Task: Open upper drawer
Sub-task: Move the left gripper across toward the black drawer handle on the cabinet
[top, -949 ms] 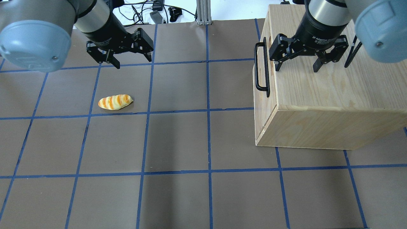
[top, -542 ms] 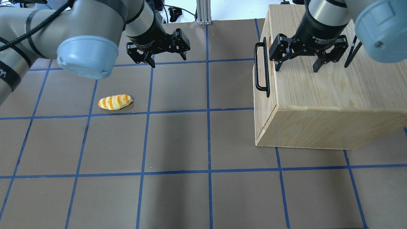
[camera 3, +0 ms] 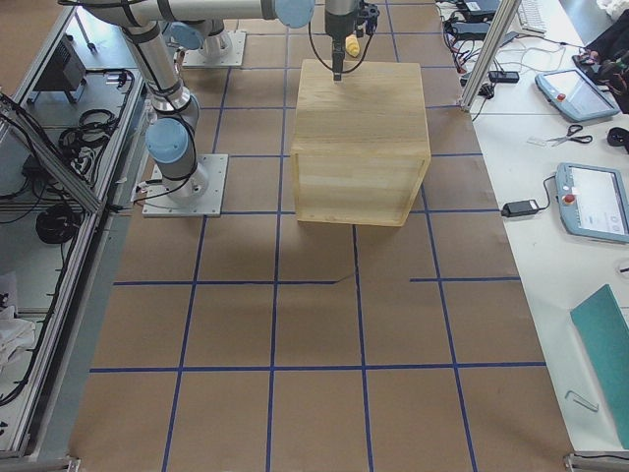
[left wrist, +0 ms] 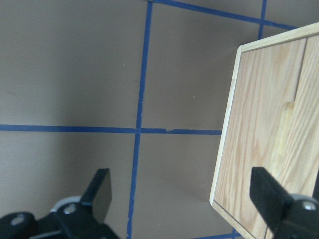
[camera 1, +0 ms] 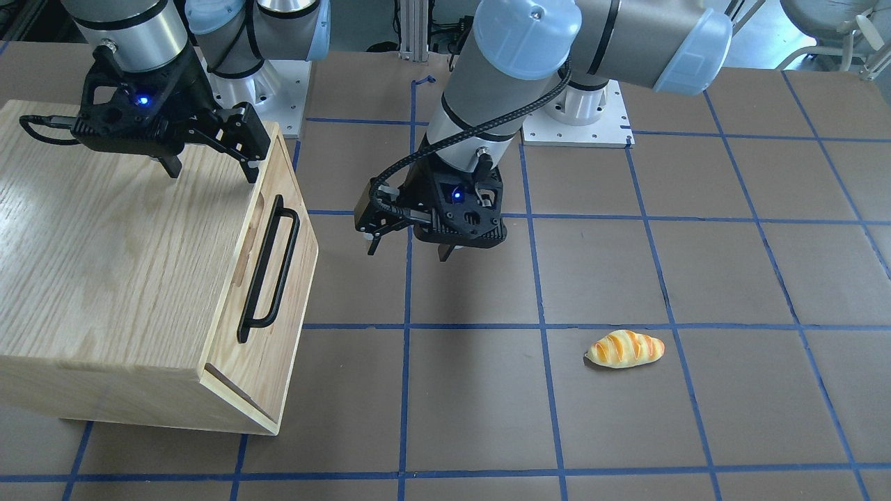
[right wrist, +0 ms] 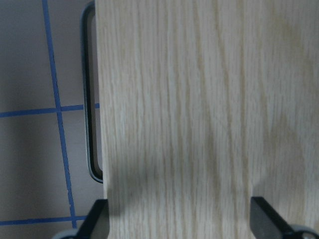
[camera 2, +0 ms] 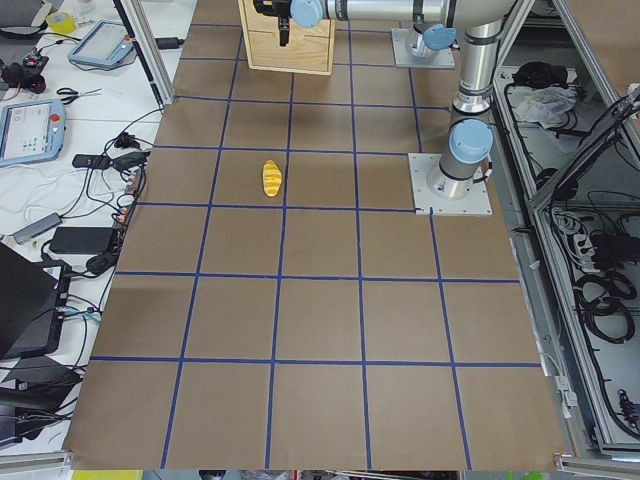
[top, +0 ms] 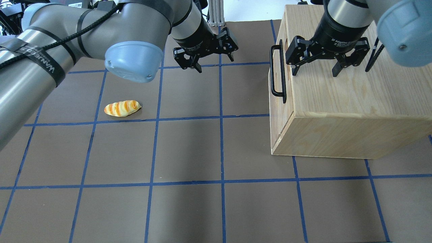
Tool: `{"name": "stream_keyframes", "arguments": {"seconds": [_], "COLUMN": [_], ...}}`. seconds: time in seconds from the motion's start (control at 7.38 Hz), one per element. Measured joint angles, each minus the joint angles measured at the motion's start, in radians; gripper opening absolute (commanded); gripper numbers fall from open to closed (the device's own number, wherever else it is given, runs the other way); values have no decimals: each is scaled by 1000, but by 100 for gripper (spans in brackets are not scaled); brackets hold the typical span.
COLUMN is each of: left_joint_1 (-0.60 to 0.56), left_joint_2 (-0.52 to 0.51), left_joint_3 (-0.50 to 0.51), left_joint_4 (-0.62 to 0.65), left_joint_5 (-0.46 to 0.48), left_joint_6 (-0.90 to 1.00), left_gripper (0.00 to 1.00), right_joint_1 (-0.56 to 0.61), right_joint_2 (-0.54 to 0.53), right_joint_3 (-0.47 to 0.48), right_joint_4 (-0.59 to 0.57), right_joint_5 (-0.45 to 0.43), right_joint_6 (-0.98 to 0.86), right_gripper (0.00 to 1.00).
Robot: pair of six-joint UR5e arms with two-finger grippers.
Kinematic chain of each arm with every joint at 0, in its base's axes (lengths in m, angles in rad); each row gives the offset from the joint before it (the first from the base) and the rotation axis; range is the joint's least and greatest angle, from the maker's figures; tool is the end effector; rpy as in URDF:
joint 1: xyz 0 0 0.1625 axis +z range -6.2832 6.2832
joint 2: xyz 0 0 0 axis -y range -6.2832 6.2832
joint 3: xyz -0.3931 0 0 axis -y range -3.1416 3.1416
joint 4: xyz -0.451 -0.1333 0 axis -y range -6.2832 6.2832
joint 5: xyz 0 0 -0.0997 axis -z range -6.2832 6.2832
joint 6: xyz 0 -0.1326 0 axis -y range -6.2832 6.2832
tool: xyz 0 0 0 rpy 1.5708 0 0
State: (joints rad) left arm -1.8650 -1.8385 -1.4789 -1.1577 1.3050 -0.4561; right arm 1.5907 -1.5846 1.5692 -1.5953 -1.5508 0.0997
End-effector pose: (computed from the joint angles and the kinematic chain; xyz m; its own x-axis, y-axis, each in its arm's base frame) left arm -0.3566 -0.5973 0.3618 -0.9371 -0.1055 0.3328 -0.1458 0.9844 -0.0986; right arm 0.1469 -0.5476 0.4340 -0.9966 0.0788 -0.0239 0.0797 0.9961 -0.0377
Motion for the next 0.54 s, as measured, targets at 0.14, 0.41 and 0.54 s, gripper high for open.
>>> {"name": "stream_keyframes", "arguments": {"seconds": [0.14,0.41,0.54], "left_joint_1": [-20,-52,-68], "left_joint_2": [-22,-62,-78], "left_joint_3": [11,21,23], "left_joint_4": [21,77,101], "left_joint_5": [-3,-4,-5], "left_joint_6": [-22,-44,-62], "left_gripper": [100,100,100], "right_joint_1": [0,0,0], "right_joint_2": [0,0,0], "right_joint_3": [0,0,0], "right_joint_4": [0,0,0], "right_joint_5": [0,-1,0], "right_joint_6": [0,0,0], "right_gripper": [100,100,100]}}
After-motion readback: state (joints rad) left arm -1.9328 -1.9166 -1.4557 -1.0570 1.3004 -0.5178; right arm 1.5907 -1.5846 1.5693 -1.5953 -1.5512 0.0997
